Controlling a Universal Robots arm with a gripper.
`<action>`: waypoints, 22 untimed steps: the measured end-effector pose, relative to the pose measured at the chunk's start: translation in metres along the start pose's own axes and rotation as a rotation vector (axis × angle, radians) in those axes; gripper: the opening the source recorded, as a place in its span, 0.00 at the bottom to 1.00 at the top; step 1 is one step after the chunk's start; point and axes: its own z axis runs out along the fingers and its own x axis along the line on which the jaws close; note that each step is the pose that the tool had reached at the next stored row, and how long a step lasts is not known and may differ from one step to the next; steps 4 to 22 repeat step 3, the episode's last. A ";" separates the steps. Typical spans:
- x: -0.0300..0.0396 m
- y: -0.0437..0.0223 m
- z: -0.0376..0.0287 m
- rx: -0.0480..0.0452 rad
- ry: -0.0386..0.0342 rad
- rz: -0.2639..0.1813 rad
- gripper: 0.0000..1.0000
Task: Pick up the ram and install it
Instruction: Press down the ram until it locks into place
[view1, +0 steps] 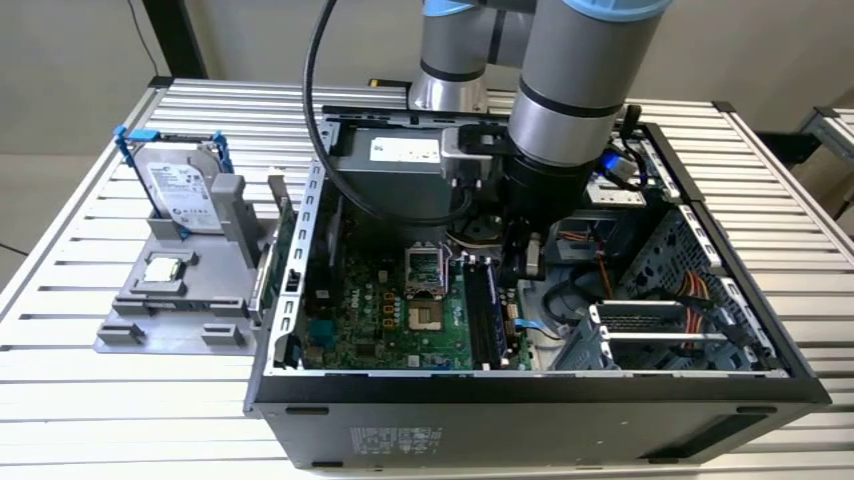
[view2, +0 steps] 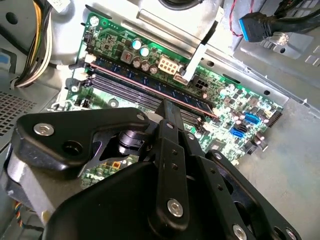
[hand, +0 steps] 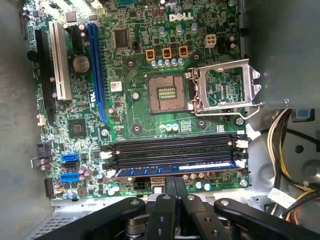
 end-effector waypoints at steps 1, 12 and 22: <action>0.0000 0.0000 -0.0001 0.0000 0.0000 0.000 0.00; 0.0000 0.0000 -0.0002 0.0000 0.0000 0.000 0.00; 0.0000 0.0000 -0.0002 0.0000 0.0000 0.000 0.00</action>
